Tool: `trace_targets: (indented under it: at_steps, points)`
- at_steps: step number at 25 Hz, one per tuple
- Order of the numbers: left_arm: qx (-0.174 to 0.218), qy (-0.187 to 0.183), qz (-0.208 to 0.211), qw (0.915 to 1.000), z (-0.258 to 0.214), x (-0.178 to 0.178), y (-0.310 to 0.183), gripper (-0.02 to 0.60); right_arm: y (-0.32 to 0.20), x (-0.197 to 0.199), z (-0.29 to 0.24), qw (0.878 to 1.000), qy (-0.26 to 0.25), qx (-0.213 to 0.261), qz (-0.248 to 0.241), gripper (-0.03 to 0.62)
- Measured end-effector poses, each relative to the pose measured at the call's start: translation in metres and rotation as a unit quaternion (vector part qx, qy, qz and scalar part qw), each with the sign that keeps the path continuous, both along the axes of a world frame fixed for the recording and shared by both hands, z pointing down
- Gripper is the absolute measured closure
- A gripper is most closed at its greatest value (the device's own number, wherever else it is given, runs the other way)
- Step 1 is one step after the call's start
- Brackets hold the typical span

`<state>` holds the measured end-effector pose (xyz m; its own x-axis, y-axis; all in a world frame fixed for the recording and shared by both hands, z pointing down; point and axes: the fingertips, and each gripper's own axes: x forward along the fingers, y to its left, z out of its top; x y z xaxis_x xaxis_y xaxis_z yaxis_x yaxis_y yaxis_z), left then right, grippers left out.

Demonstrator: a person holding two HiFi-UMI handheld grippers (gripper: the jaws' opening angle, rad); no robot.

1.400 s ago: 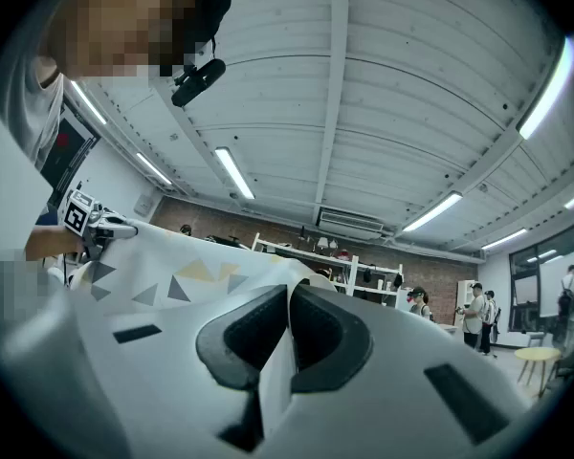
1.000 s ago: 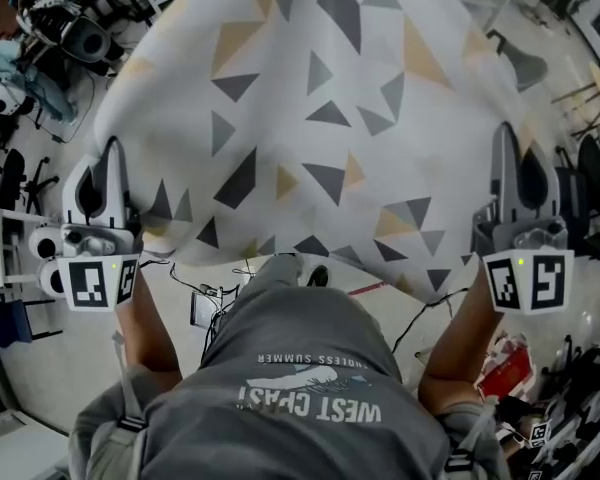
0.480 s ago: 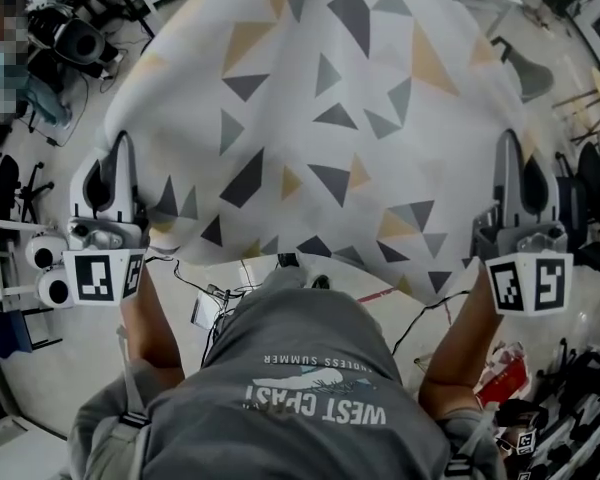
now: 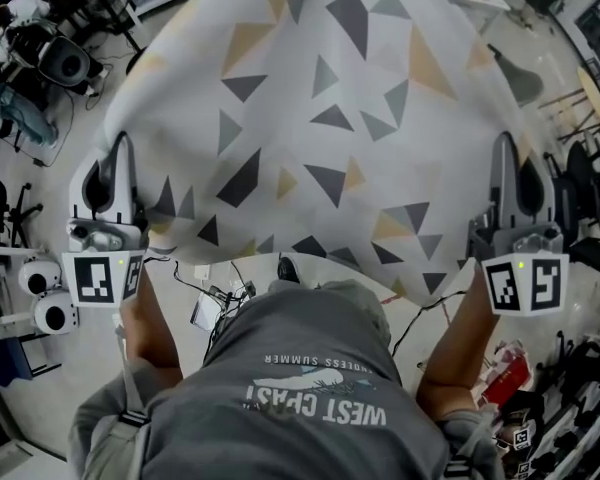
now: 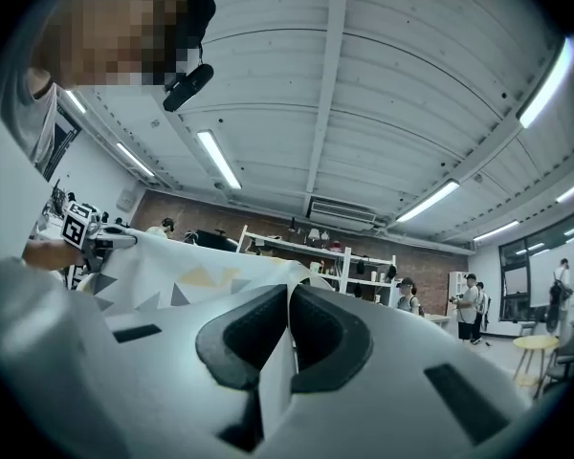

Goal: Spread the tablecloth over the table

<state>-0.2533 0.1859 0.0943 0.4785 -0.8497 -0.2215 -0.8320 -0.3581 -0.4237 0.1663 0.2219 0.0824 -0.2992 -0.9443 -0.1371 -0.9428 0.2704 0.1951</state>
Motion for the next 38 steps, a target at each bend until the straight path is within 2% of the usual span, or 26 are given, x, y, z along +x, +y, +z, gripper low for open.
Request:
trace_targets:
  at_steps: [10,19,27,38]
  points:
    - [0.0,0.006,0.013,0.9999,0.005,-0.003,-0.006,0.581,0.006,-0.006,-0.002,1.0,0.01,0.001,0.011,0.582]
    - [0.002,0.007,-0.007,0.9999,0.008,-0.002,-0.002,0.581,-0.01,-0.004,0.001,1.0,0.013,0.003,-0.011,0.582]
    - [-0.007,0.004,-0.049,0.9987,0.006,0.004,-0.038,0.581,-0.077,0.004,0.001,0.999,0.007,-0.004,-0.051,0.582]
    - [-0.024,-0.011,-0.106,0.994,0.013,0.052,-0.094,0.581,-0.177,0.045,0.023,0.993,-0.013,-0.022,-0.111,0.582]
